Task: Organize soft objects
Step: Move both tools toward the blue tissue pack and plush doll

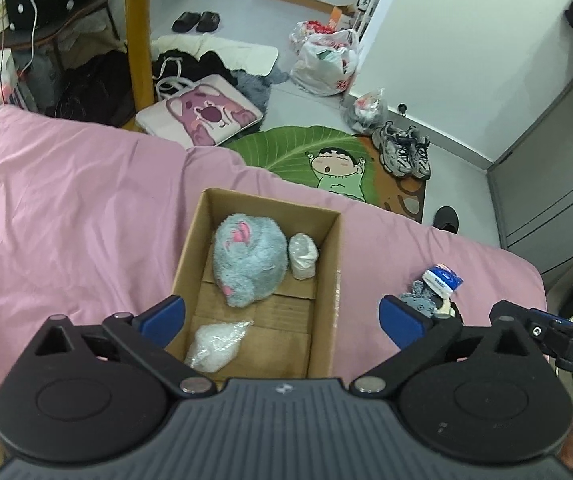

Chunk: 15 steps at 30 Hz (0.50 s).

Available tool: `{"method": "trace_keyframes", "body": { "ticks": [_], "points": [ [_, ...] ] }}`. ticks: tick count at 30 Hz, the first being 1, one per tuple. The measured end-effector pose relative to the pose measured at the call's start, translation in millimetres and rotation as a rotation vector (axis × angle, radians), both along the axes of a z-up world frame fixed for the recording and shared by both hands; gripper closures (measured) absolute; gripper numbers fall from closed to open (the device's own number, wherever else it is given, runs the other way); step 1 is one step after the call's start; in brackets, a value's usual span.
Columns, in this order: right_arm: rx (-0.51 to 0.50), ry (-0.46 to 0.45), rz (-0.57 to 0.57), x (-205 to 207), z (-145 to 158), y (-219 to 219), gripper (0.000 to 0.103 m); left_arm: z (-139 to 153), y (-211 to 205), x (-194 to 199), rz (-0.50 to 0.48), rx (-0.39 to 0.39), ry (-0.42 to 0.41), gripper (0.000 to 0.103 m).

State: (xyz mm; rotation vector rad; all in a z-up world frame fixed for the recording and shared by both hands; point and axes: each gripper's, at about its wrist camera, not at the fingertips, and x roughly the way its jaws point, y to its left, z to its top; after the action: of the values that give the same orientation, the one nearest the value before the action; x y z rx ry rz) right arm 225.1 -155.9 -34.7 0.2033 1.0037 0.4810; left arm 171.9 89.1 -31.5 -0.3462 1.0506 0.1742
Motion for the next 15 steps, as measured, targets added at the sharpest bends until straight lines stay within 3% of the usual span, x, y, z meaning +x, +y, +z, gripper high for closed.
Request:
{"method": "trace_keyframes", "body": {
  "ticks": [15],
  "points": [
    [0.003, -0.021, -0.041, -17, -17, -64, 0.0, -14, -72, -3, -0.081, 0.027, 0.05, 0.001]
  ]
}}
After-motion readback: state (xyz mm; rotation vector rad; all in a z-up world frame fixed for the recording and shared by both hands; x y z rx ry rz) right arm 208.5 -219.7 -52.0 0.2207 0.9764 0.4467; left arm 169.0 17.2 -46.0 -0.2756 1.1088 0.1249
